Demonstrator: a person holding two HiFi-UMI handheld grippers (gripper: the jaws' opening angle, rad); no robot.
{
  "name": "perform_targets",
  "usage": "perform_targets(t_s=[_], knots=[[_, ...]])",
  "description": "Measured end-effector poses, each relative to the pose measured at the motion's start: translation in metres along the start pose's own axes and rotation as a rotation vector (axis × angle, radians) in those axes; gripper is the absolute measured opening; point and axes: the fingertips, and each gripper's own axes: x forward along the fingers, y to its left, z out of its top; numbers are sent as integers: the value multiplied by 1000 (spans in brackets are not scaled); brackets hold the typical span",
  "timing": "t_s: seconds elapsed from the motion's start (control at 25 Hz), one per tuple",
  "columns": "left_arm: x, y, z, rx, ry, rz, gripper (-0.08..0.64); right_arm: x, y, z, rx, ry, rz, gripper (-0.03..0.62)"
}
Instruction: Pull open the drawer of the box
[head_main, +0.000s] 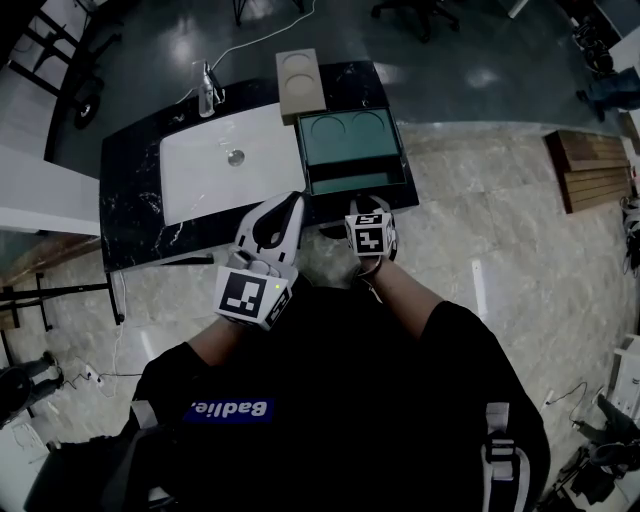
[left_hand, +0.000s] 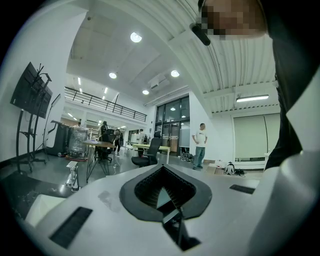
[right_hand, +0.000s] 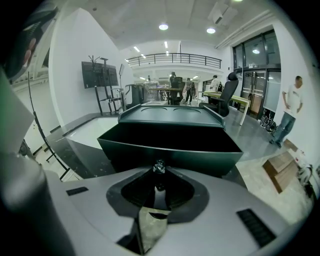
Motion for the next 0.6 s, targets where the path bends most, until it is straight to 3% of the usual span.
perform_targets(t_s=[0.6], knots=[[-3, -14, 0, 6, -16, -29, -8, -17, 5, -19, -2, 17, 14, 74]])
